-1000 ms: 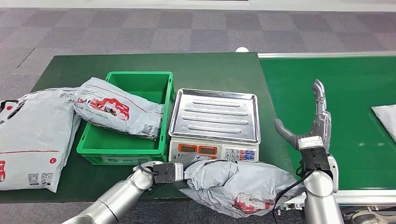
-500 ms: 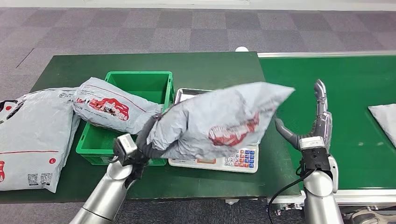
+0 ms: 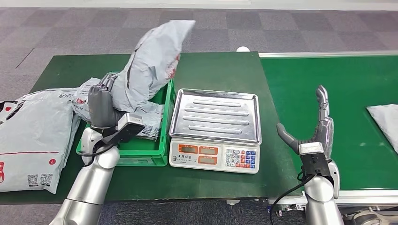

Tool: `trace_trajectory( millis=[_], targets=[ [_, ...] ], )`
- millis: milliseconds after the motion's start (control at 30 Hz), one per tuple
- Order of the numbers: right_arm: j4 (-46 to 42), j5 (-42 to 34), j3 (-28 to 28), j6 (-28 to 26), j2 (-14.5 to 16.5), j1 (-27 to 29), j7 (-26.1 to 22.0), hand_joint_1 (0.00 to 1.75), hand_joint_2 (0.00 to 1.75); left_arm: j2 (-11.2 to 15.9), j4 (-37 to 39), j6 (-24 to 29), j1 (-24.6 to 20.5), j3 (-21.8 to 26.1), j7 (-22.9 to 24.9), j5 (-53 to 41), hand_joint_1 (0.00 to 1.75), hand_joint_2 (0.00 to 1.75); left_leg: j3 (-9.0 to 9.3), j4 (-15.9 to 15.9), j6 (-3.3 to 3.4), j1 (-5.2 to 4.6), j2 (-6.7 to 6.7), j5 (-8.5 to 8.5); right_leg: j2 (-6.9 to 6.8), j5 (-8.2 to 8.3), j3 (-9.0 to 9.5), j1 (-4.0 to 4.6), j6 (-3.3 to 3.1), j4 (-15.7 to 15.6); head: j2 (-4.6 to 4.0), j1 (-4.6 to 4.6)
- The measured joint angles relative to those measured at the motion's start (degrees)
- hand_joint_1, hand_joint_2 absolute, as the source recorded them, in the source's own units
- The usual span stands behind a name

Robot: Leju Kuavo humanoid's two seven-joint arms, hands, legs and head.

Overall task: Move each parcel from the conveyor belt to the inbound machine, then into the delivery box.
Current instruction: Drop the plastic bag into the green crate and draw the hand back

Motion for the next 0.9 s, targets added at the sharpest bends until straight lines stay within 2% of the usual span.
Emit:
trace_trajectory(
  millis=[100, 200, 267, 400, 567, 600, 700, 733, 900],
  targets=[
    [0.0, 0.2, 0.0, 0.0, 0.0, 0.0, 0.1, 0.0, 1.75, 0.4, 1.6, 2.4, -0.7, 0.8, 2.9, -4.2, 1.75, 1.75, -0.02, 0.0, 0.0, 0.0, -0.02, 0.0, -0.02, 0.0, 0.01, 0.0, 0.0, 0.0, 0.0, 0.0],
    [0.0, 0.8, 0.0, 0.1, 0.0, -0.1, 0.8, 0.0, 1.75, 1.0, 4.6, 5.1, -1.8, 1.4, 10.2, -13.9, 1.75, 1.75, -0.03, 0.0, 0.0, 0.0, -0.01, 0.0, 0.0, 0.0, 0.0, -0.01, 0.0, 0.0, 0.0, 0.01],
    [0.0, 1.2, 0.0, 0.1, 0.0, -0.2, 1.2, 0.0, 1.75, 1.6, 8.0, 4.9, -3.0, 1.9, 16.1, -20.4, 1.75, 1.75, -0.02, 0.0, 0.0, -0.01, 0.0, 0.0, 0.01, 0.0, 0.0, -0.01, 0.0, 0.0, 0.0, 0.01],
    [0.0, 1.8, 0.0, 0.1, 0.1, -0.3, 1.4, 0.0, 1.75, 2.3, 16.1, -0.4, -5.3, 3.3, 24.0, -27.5, 1.75, 1.75, -0.02, 0.0, -0.02, 0.01, 0.01, 0.01, 0.01, 0.01, -0.02, 0.01, -0.01, 0.0, 0.0, 0.0],
    [0.0, 2.9, 0.0, 0.1, 0.8, -0.3, 0.3, 0.0, 1.75, 2.4, 24.2, -10.9, -7.1, 4.2, 27.7, -32.0, 1.75, 1.75, -0.02, 0.0, -0.03, 0.02, 0.01, 0.02, 0.03, 0.01, -0.02, 0.01, -0.01, 0.0, 0.0, 0.0],
    [0.0, 3.1, 0.0, 0.1, 1.0, -0.3, 0.2, 0.0, 1.75, 2.4, 25.6, -13.2, -7.5, 4.2, 28.1, -32.6, 1.5, 1.75, -0.02, 0.0, -0.03, 0.01, 0.01, 0.02, 0.03, 0.0, -0.02, 0.01, -0.01, 0.0, 0.0, 0.0],
    [0.0, 3.5, 0.0, 0.1, 1.4, -0.3, 0.0, 0.0, 1.75, 2.2, 29.2, -19.3, -8.7, 4.5, 29.8, -33.3, 0.19, 1.75, -0.01, 0.0, -0.03, 0.01, 0.02, 0.01, 0.03, 0.0, -0.02, 0.01, -0.01, 0.0, 0.0, 0.0],
    [0.0, 3.6, 0.0, 0.1, 1.5, -0.3, 0.0, 0.0, 1.75, 2.1, 30.3, -20.6, -9.2, 4.8, 30.7, -33.3, 0.0, 1.75, -0.01, 0.0, -0.03, 0.01, 0.03, 0.01, 0.04, 0.0, -0.02, 0.01, -0.01, 0.0, 0.0, 0.0],
    [0.2, 4.0, 0.0, 0.1, 2.0, -0.4, 0.0, 0.0, 1.75, 1.7, 33.6, -21.6, -11.3, 6.2, 33.1, -33.3, 0.0, 1.75, 0.04, 0.0, -0.1, 0.02, 0.04, 0.06, 0.04, 0.04, -0.01, 0.02, -0.07, 0.1, 0.0, 0.0]
  ],
)
